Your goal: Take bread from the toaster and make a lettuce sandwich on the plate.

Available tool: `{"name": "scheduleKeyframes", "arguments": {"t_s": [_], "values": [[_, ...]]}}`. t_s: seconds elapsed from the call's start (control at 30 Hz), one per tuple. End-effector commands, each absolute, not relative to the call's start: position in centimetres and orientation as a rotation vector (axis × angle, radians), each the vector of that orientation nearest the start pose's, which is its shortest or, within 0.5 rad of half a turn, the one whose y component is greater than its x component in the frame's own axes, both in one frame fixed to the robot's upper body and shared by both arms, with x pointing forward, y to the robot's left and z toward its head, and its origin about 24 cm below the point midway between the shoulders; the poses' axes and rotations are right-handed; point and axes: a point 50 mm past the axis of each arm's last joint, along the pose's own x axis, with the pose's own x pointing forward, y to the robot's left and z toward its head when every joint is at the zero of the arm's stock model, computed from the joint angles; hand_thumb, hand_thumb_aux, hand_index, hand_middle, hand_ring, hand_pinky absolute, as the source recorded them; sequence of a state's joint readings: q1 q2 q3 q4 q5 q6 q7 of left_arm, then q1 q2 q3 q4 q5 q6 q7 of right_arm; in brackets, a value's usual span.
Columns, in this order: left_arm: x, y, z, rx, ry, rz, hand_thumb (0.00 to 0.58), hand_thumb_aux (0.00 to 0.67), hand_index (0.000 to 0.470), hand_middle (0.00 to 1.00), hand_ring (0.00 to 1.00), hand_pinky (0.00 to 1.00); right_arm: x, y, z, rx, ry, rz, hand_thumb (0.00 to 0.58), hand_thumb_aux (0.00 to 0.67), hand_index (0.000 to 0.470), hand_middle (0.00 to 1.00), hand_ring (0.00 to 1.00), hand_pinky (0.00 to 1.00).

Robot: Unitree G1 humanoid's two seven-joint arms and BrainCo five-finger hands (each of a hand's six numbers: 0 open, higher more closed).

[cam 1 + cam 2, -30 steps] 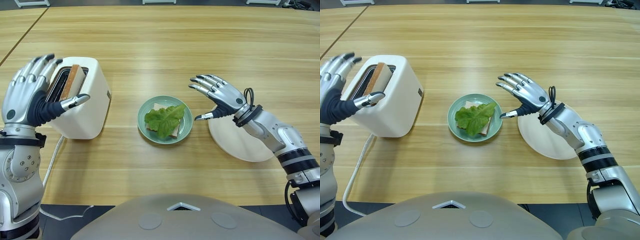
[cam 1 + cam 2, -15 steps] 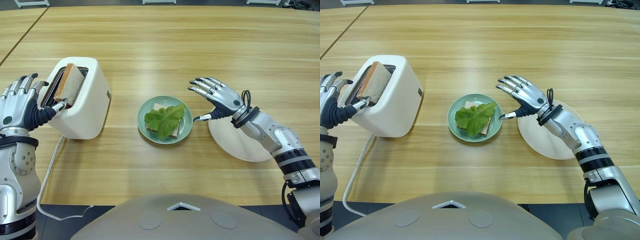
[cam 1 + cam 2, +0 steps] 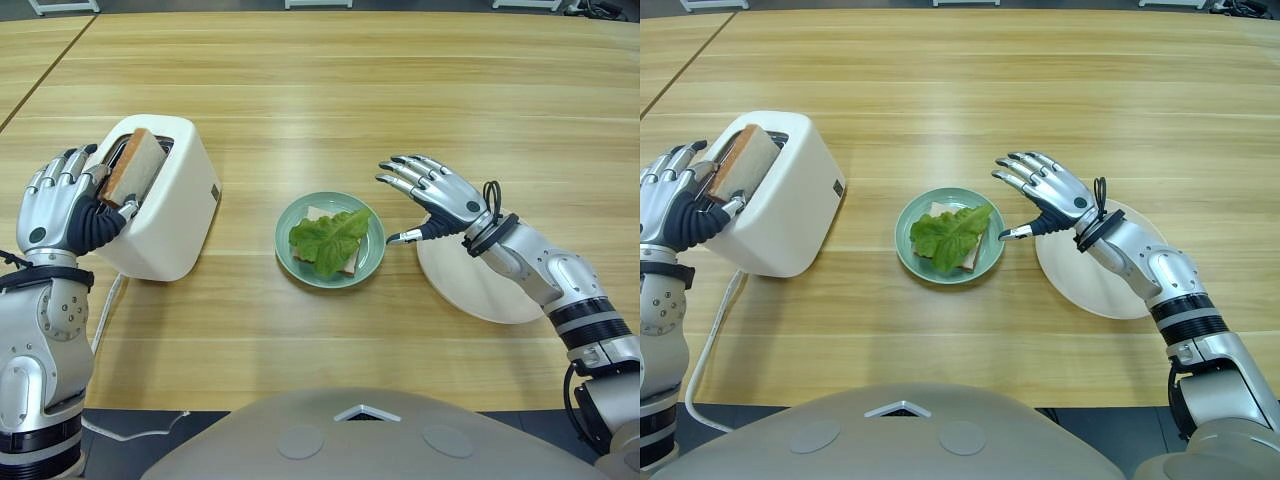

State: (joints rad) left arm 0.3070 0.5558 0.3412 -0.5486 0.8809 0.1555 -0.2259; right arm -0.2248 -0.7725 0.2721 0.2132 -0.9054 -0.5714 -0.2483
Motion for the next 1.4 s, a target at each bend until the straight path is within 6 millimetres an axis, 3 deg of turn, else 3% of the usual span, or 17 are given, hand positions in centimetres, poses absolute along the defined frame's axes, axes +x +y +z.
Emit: {"name": "scheduleKeyframes", "arguments": {"t_s": [0.03,0.4,0.6,0.73,1.0,1.1,1.27,1.4], "values": [[18.4,27.9,14.3,1.483,0.075,0.213,0.58,0.67,0.47,0.0,0.0,0.0,26.7,-20.2,8.3,-1.539,-0.6,0.483,0.0,0.0,0.0,0.0,0.0,0.0],[18.3,27.5,15.9,1.447,-0.063,0.282,0.58,0.67,0.47,0.0,0.0,0.0,26.8,-20.0,8.2,-1.549,-0.603,0.486,0.0,0.0,0.0,0.0,0.0,0.0],[18.2,28.6,19.8,1.412,-0.262,0.473,0.58,0.67,0.47,0.0,0.0,0.0,26.9,-20.0,8.1,-1.548,-0.604,0.485,0.0,0.0,0.0,0.0,0.0,0.0],[17.6,27.8,23.6,1.413,-0.457,0.568,0.58,0.67,0.47,0.0,0.0,0.0,27.0,-20.0,8.1,-1.548,-0.605,0.484,0.0,0.0,0.0,0.0,0.0,0.0],[16.9,24.8,26.0,1.393,-0.687,0.548,0.58,0.67,0.47,0.0,0.0,0.0,27.3,-19.8,8.1,-1.545,-0.612,0.478,0.0,0.0,0.0,0.0,0.0,0.0],[18.4,22.2,24.6,1.333,-0.694,0.367,0.58,0.67,0.47,0.0,0.0,0.0,27.5,-19.7,8.1,-1.544,-0.617,0.477,0.0,0.0,0.0,0.0,0.0,0.0],[22.2,16.9,17.6,1.263,-0.538,-0.019,0.58,0.67,0.47,0.0,0.0,0.0,28.0,-19.5,8.3,-1.541,-0.625,0.464,0.0,0.0,0.0,0.0,0.0,0.0],[24.1,14.8,13.7,1.317,-0.486,-0.128,0.58,0.67,0.47,0.0,0.0,0.0,28.2,-19.3,8.3,-1.536,-0.631,0.459,0.0,0.0,0.0,0.0,0.0,0.0]]}}
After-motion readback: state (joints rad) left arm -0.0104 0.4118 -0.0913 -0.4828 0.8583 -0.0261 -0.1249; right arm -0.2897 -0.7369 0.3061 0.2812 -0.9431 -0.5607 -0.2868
